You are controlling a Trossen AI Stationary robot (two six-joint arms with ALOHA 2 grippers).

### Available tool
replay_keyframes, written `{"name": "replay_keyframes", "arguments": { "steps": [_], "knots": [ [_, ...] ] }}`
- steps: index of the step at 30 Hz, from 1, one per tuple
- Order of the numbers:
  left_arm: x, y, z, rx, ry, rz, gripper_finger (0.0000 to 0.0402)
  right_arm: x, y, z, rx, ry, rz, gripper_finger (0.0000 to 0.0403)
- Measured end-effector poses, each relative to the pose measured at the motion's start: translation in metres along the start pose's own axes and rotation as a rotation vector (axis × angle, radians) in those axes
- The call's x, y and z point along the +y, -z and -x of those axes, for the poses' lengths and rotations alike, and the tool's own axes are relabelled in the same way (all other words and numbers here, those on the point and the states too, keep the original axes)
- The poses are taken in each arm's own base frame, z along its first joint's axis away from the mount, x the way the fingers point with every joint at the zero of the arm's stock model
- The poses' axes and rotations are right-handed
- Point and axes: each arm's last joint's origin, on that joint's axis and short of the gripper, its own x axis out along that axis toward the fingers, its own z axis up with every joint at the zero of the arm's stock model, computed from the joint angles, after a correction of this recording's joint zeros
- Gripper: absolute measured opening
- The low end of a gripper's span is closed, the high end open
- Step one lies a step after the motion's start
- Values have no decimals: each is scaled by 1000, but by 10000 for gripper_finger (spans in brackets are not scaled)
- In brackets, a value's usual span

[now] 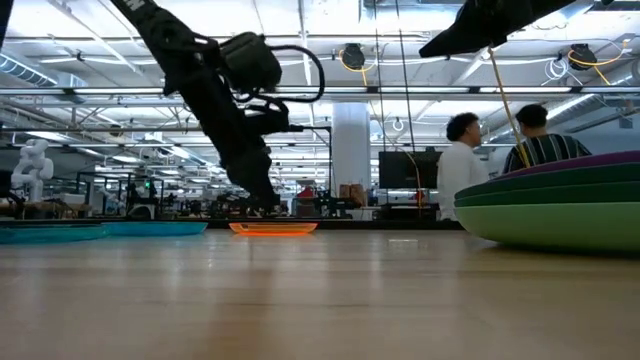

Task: Stack plastic plates
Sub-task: Stack the orange plate on top of the purple plate

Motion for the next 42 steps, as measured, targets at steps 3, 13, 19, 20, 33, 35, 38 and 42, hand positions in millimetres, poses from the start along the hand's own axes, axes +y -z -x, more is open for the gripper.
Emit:
{"name": "replay_keyframes", "arguments": {
  "steps": [3, 13, 19, 20, 33, 35, 38, 42],
  "knots": [
    [1, 2, -8, 10, 1, 5, 214, 0, 0, 0, 0, 0, 0, 0],
    [4, 11, -31, 39, 43, 29, 214, 0, 0, 0, 3, 0, 2, 0],
    [4, 15, -41, 56, 39, 33, 214, 0, 0, 0, 3, 0, 9, 0],
    [4, 16, -42, 57, 38, 34, 214, 0, 0, 0, 3, 0, 9, 0],
    [5, 15, -42, 55, 26, 33, 205, 0, 0, 0, 3, 0, 17, 0],
    [6, 15, -42, 56, 20, 33, 187, 0, 0, 0, 3, 0, 17, 0],
    [6, 16, -42, 62, 9, 32, 152, 0, 0, 0, 3, 0, 17, 0],
    [6, 16, -42, 62, 9, 31, 106, 0, 0, 0, 3, 0, 17, 0]
  ]
}}
